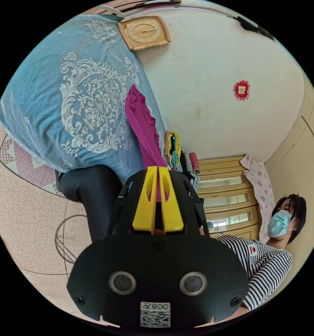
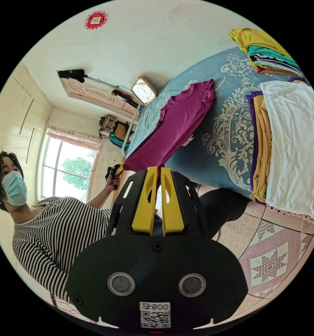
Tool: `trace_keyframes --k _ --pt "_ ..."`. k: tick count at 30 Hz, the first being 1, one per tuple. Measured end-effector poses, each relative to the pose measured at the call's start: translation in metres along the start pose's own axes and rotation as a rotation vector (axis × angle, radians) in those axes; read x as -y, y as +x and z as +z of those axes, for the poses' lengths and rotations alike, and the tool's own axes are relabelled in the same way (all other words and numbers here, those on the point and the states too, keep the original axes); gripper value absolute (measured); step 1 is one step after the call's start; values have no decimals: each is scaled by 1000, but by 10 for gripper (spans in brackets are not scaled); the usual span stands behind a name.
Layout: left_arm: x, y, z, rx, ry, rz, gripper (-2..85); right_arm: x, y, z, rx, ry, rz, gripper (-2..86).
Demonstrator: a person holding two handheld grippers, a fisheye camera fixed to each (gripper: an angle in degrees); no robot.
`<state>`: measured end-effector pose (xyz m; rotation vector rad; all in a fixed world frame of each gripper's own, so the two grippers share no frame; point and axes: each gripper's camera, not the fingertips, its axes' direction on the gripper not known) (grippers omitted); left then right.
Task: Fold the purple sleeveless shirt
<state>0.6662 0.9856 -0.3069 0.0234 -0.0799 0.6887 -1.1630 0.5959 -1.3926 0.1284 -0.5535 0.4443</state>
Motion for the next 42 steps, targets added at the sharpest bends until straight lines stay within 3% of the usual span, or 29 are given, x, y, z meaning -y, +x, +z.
trace_keyframes --k 21,42 --pt "-58 -31 -29 -68 -25 -69 4 -97 34 -11 56 -6 121 15" --pt "47 -52 20 -131 36 -52 3 1 109 20 74 50 104 15"
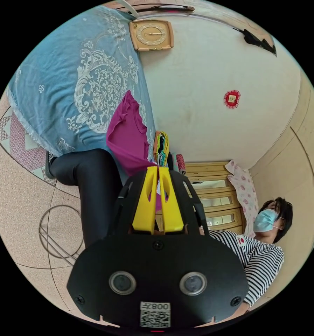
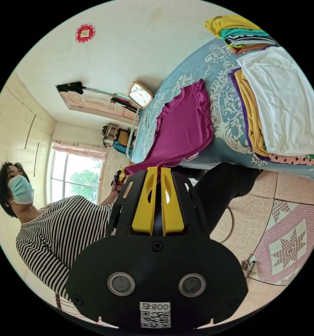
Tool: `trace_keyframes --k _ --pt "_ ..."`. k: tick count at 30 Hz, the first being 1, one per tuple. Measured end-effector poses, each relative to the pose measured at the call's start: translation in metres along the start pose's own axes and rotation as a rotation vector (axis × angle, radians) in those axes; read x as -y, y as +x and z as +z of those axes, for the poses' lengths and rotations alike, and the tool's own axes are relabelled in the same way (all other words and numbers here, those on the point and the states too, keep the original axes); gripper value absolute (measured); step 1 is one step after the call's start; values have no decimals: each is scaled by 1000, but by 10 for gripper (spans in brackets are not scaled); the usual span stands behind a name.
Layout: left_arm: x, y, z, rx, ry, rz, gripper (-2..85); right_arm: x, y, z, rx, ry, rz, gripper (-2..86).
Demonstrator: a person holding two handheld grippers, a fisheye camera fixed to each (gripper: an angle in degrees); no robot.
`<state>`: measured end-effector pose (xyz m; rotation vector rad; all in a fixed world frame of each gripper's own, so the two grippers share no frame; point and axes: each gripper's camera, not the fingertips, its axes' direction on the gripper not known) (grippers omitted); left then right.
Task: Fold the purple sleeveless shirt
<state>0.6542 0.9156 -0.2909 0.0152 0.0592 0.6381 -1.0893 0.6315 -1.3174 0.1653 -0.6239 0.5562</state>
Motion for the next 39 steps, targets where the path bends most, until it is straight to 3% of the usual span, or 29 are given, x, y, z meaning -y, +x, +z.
trace_keyframes --k 13,24,34,39 --pt "179 0 90 4 32 99 4 217 56 34 -12 61 -58 14" --pt "340 -65 190 74 33 52 3 414 167 118 -53 -1 19 16" --pt "406 -147 249 147 86 -70 15 521 289 196 -51 -49 182 18" --pt "418 -169 260 53 177 -59 21 546 315 215 -28 -43 198 20"
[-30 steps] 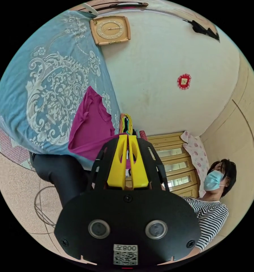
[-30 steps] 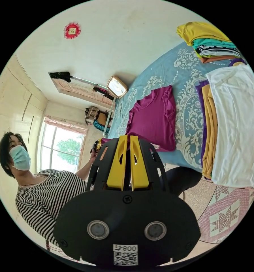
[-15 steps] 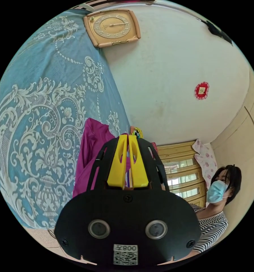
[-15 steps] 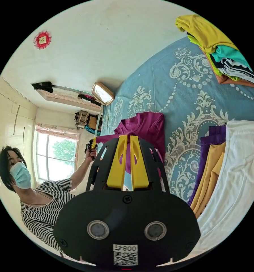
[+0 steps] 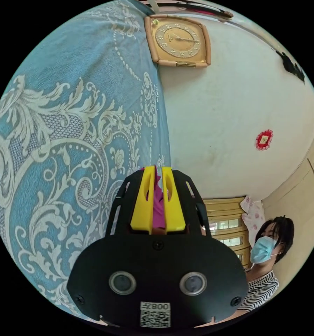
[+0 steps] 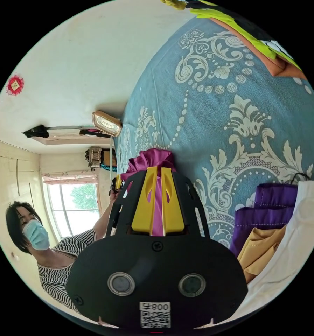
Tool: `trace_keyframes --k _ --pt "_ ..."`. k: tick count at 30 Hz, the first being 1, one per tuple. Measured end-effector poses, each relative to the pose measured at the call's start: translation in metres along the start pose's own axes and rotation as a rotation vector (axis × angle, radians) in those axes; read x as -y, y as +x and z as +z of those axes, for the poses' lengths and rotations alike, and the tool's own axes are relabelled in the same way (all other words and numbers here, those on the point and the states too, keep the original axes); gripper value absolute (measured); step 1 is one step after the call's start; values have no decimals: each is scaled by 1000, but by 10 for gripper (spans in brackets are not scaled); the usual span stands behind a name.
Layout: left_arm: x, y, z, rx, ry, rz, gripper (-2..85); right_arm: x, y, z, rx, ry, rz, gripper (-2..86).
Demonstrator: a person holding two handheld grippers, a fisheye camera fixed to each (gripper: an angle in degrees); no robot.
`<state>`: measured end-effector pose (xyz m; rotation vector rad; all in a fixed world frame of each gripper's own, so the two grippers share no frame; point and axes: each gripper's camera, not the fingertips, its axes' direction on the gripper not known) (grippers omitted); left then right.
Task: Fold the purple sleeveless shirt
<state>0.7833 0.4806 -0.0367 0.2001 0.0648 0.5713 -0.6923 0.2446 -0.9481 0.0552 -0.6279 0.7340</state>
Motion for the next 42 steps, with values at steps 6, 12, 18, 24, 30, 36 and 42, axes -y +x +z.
trace_keyframes --k 6,12,18,24,30,36,42 --pt "-16 7 36 -3 -60 74 6 22 13 23 52 -2 3 22" --pt "-47 34 150 229 -442 276 2 25 14 45 0 23 10 23" --pt "-51 48 235 526 -586 454 2 29 3 71 -60 63 7 21" --pt "-53 58 277 624 -613 563 2 43 -14 102 -28 57 -28 19" --pt "-52 65 306 678 -598 617 2 58 -93 208 -263 -169 -267 9" --pt "-47 73 327 690 -559 656 2 76 -155 310 -545 -262 -452 2" --pt "-34 78 348 712 -558 677 2 88 -185 345 -669 -249 -487 0"
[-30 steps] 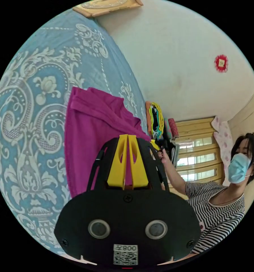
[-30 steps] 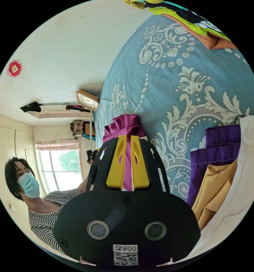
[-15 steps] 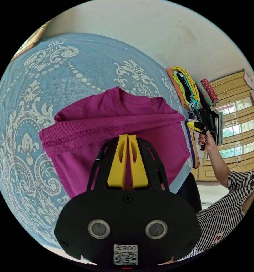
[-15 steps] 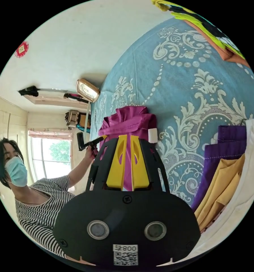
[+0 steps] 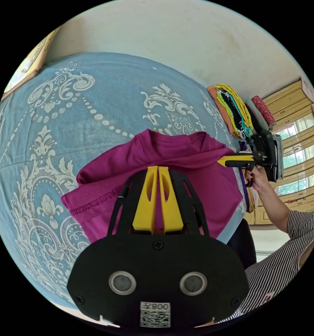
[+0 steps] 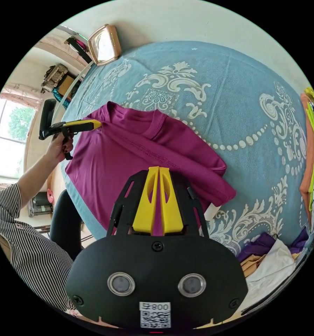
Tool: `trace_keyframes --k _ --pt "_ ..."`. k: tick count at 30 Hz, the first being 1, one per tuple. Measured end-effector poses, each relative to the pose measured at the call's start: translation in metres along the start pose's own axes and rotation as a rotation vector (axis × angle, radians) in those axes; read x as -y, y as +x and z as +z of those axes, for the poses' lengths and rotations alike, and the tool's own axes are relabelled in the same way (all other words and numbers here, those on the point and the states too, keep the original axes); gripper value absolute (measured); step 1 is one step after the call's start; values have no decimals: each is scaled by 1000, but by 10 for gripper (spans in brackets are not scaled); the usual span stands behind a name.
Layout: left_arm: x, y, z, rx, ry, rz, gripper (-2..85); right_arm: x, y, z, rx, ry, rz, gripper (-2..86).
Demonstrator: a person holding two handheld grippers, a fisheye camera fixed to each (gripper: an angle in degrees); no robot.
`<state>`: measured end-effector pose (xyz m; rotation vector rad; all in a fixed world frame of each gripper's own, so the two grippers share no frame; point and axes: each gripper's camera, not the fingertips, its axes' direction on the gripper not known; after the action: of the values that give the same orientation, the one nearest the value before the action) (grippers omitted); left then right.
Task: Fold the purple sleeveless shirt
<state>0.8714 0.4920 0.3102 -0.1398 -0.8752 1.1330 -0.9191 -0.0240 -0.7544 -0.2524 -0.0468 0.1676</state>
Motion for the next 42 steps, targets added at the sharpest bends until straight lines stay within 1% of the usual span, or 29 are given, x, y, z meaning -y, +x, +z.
trace_keyframes --k 5,8,12,17,21,25,35,42 --pt "23 -1 -4 59 58 -8 1 35 -23 -5 -194 33 -8 0" --pt "32 -5 -15 57 123 -34 2 54 -31 -20 -242 89 7 0" --pt "23 4 -24 24 142 5 2 57 -54 -33 -217 142 -23 1" --pt "-14 13 -21 -4 91 37 2 35 -95 -7 -183 60 -108 1" --pt "-30 11 -16 42 30 22 2 30 -113 0 -202 47 -126 1" --pt "-23 5 -13 32 23 -7 1 43 -124 2 -175 41 -136 1" --pt "11 11 -17 155 48 51 1 64 -140 -3 -178 44 -146 1" --pt "37 11 -31 216 102 76 1 72 -143 -17 -245 66 -144 1"
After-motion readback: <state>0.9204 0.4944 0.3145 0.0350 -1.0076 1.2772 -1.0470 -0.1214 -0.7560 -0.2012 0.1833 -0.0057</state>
